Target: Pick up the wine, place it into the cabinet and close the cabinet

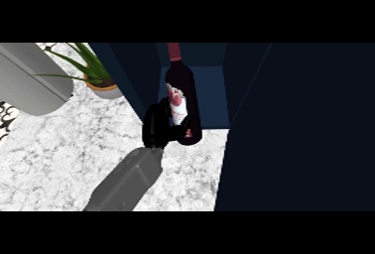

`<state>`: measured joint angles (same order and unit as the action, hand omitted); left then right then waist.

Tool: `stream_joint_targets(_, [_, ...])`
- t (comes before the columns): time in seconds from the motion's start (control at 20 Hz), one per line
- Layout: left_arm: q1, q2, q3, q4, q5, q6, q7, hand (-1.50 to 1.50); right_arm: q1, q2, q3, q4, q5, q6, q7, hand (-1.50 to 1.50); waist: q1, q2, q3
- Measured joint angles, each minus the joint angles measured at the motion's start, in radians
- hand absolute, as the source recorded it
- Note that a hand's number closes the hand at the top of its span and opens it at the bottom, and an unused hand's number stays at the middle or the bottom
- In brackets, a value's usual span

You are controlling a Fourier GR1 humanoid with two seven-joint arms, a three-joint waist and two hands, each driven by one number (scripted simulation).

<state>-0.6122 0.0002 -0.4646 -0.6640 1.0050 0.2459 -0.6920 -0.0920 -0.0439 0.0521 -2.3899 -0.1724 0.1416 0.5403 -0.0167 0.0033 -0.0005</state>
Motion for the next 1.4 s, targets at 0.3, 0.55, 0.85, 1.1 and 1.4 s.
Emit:
stream_joint_targets(0.3, [-0.117,-0.001,0.01,0.126,0.07,-0.014,-0.03,1.5,0.026,0.014,0.028,0.007,0.025,0.008,-0.042,-1.5,-0.01,0.002,-0.001])
stream_joint_targets(0.55, [-0.234,0.0,0.063,0.224,0.085,-0.02,-0.011,1.5,0.047,0.001,0.002,0.004,-0.005,0.027,-0.054,-1.5,-0.011,0.003,0.0])
stream_joint_targets(0.85, [-0.323,-0.001,0.065,0.302,0.113,-0.007,0.031,1.5,0.02,-0.003,-0.011,0.022,-0.018,0.023,-0.051,-1.5,-0.017,0.007,0.0])
stream_joint_targets(1.1, [-0.389,-0.001,0.06,0.374,0.119,0.013,0.075,1.5,0.012,0.005,0.005,0.045,-0.001,0.023,-0.069,-1.5,-0.026,0.012,-0.001])
stream_joint_targets(1.4, [-0.439,-0.001,0.061,0.441,0.131,0.014,0.103,1.5,0.007,0.01,0.02,0.052,0.003,0.03,-0.085,-1.5,-0.049,0.02,-0.001])
